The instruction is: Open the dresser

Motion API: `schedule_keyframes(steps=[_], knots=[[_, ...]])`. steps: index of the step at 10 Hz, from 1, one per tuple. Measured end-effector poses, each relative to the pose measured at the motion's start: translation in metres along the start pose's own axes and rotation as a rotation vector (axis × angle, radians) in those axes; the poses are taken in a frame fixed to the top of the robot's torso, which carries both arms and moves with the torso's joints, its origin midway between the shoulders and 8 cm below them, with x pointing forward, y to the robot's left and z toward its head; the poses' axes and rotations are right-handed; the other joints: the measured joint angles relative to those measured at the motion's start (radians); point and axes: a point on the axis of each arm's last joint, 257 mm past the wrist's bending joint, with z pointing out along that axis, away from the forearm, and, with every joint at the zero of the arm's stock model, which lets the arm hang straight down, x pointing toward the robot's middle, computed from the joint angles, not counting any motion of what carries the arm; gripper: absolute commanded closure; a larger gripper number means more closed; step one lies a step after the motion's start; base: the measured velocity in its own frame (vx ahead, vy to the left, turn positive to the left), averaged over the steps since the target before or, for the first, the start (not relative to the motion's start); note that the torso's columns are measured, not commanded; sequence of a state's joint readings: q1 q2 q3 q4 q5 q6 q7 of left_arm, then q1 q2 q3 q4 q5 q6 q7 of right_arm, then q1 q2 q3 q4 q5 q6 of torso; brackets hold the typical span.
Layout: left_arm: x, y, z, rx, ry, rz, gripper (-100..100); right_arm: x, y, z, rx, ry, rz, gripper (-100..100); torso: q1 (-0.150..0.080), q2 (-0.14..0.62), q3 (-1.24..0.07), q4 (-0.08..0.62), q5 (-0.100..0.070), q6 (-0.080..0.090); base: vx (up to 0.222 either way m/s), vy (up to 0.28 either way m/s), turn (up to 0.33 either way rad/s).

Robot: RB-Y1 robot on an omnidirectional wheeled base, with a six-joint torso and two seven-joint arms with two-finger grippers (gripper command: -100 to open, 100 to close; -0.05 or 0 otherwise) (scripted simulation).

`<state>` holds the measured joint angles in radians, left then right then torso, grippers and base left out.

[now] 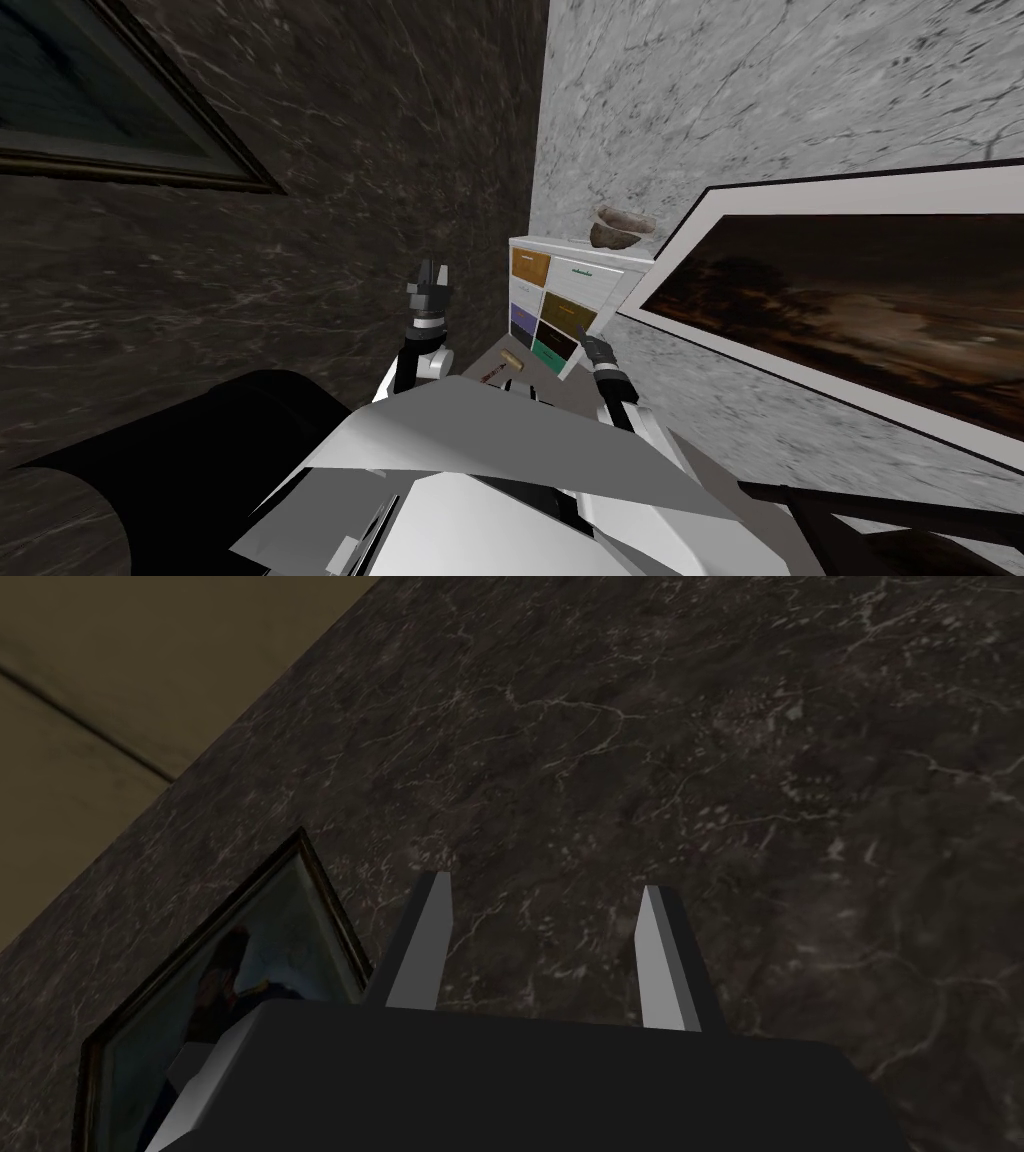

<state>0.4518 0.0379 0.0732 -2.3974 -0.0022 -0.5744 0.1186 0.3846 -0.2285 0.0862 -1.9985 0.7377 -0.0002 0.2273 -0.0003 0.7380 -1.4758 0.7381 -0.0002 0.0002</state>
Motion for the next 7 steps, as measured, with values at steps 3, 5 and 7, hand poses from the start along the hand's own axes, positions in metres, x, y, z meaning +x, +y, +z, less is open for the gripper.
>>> schedule_keyframes(steps=[3,5,7], knots=[[0.0,0.0,0.0,0.0,0.0,0.0,0,0.02,-0.021,0.001,0.063,0.047,-0.107,-100,0.001,-0.001,-0.001,0.0,0.001,0.0,0.083,0.042,-0.024],[0.0,0.0,0.0,0.0,0.0,0.0,0,0.028,-0.032,0.003,0.09,0.067,-0.17,-100,0.0,0.001,0.001,0.0,0.0,0.0,0.075,0.038,-0.036],[0.0,0.0,0.0,0.0,0.0,0.0,0,0.037,-0.047,0.0,0.13,0.095,-0.246,-100,0.001,-0.001,-0.001,0.0,0.0,0.0,0.079,0.041,-0.029]])
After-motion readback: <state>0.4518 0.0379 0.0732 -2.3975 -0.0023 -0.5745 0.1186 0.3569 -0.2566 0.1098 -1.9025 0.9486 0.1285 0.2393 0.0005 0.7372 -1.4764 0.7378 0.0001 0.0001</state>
